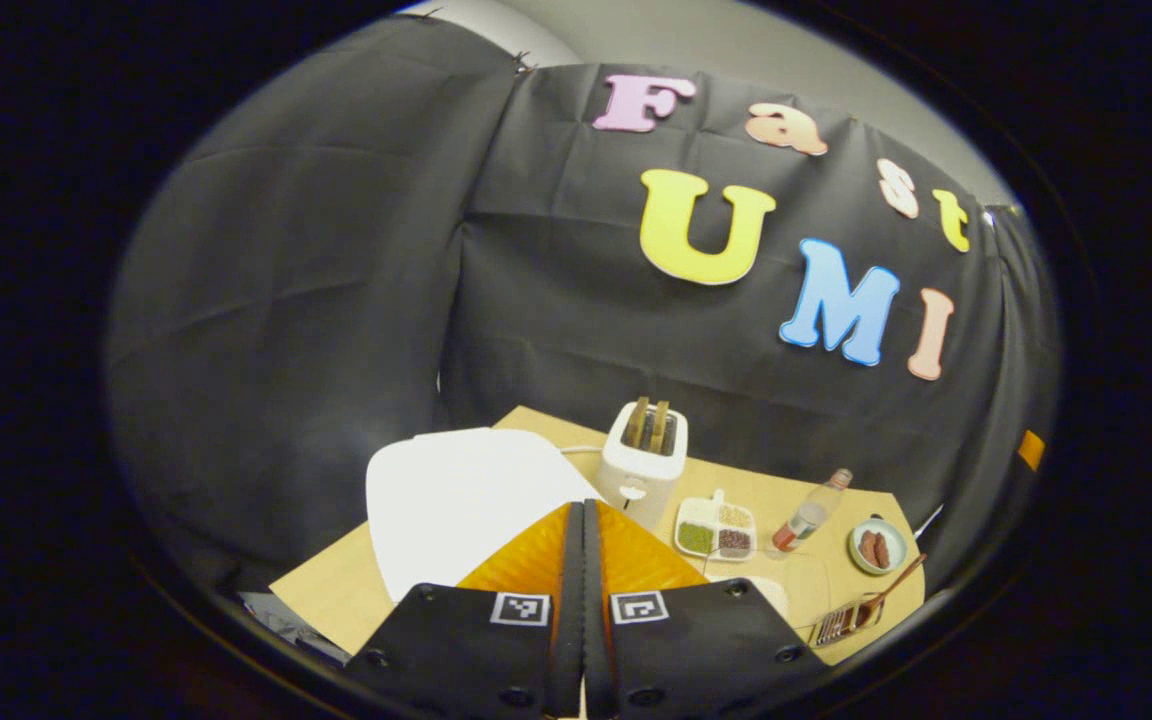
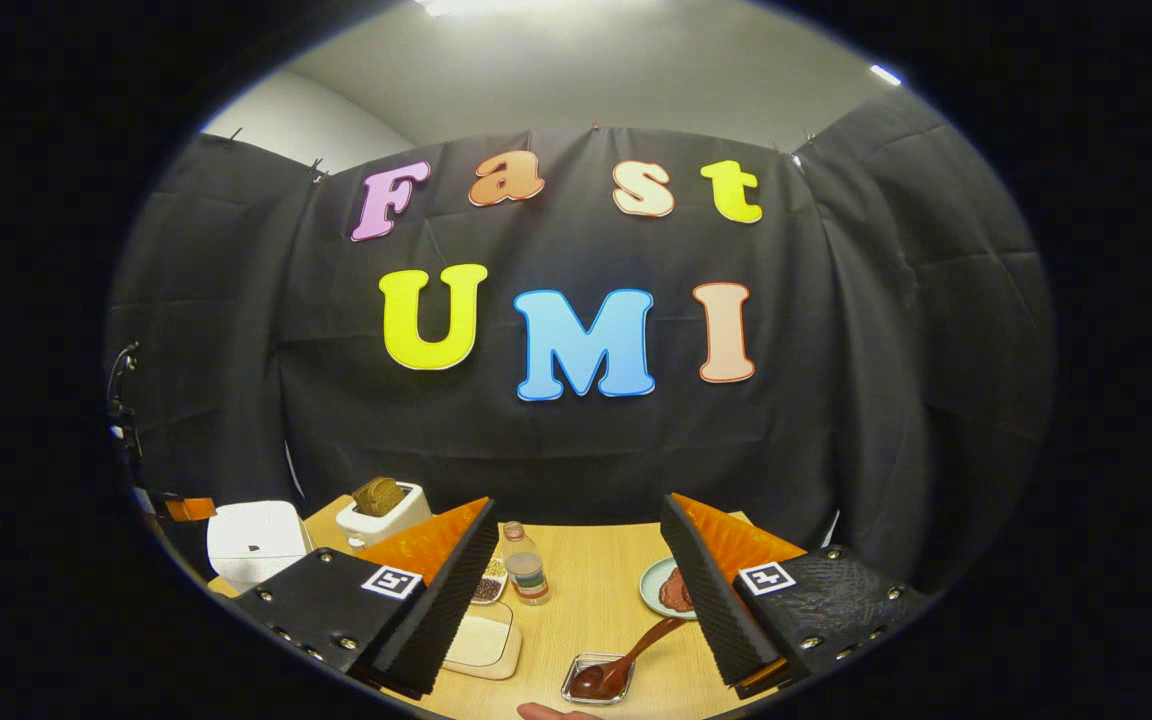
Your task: Close the left gripper, press the button to open the rice cooker; take a wooden spoon from the chopstick holder with the right hand, scoop a spoonful of rice and pour it into the rice cooker, then put the wooden spoon back into the chopstick holder.
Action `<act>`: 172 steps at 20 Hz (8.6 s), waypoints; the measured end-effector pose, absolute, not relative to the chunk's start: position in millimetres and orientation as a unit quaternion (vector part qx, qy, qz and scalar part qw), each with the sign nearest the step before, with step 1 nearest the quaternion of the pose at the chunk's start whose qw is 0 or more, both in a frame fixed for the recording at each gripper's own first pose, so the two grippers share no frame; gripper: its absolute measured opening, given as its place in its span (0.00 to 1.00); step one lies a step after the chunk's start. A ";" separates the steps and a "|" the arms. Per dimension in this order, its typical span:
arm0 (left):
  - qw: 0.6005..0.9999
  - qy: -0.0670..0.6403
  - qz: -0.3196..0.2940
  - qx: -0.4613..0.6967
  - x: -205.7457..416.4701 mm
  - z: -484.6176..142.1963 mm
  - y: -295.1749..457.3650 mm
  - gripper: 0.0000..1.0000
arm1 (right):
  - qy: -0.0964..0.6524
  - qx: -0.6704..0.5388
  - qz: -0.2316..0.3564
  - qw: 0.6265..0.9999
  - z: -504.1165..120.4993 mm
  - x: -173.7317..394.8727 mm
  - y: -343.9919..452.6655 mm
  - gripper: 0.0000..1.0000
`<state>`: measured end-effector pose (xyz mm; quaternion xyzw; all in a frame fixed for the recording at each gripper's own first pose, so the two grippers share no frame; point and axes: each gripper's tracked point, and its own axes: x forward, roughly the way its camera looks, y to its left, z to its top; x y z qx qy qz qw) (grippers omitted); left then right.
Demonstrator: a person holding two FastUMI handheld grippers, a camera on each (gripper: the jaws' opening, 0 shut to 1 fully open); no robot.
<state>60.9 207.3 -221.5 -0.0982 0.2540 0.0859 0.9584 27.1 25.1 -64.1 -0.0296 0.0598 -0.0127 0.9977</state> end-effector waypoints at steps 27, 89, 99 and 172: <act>0.978 0.154 0.138 -0.018 86.2 -144.8 248.0 0.12 | 0.049 -0.042 0.003 0.998 -45.9 25.6 26.2 0.99; 0.997 0.074 0.000 0.018 6.0 -97.5 69.9 0.94 | 0.212 0.101 0.028 0.972 -217.9 76.7 -10.3 0.12; 0.997 0.075 -0.004 0.027 -1.7 -107.6 107.4 0.94 | 0.178 0.053 0.152 0.971 -205.7 125.9 143.4 0.12; 0.993 0.118 -0.014 0.010 -79.0 -169.5 268.3 0.94 | 0.214 0.135 0.357 0.899 -162.3 151.5 530.3 0.12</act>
